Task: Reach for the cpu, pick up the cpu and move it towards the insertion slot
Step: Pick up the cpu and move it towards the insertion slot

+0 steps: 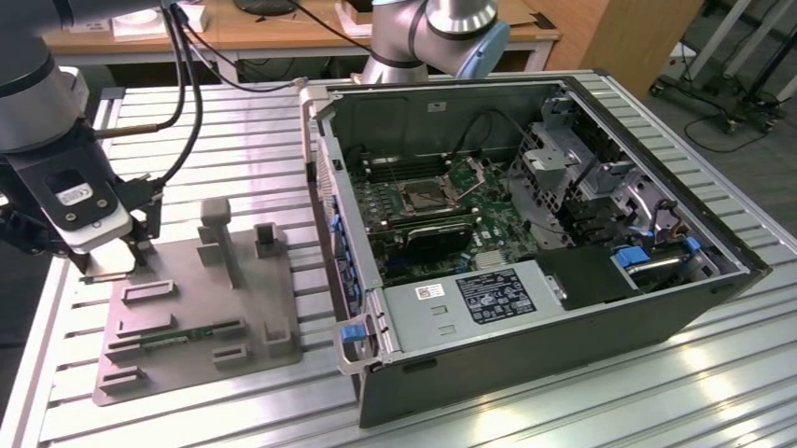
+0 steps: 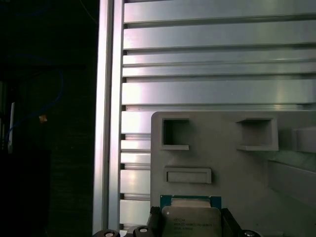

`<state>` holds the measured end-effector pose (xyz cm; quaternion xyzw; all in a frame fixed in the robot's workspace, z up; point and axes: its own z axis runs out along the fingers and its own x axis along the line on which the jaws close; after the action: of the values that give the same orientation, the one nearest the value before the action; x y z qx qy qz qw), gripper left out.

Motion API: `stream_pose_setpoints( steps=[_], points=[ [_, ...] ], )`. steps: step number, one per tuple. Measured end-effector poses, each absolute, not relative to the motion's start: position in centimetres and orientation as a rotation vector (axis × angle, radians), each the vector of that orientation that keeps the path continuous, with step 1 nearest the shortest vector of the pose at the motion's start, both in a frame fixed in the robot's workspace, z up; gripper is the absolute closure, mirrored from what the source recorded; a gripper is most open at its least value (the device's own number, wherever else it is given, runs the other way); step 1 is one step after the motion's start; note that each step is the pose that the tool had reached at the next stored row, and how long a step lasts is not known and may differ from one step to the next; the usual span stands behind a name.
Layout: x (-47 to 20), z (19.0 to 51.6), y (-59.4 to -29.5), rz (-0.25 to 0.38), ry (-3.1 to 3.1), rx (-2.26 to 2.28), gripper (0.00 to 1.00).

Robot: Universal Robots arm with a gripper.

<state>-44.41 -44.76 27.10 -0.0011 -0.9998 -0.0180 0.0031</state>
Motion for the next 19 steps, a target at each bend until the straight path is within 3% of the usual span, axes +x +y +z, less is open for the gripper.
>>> stream_pose_setpoints(
  steps=[19],
  points=[
    [-44.4,28.4,-44.8,-0.056,-3.135,-0.003,0.45]
  ],
)
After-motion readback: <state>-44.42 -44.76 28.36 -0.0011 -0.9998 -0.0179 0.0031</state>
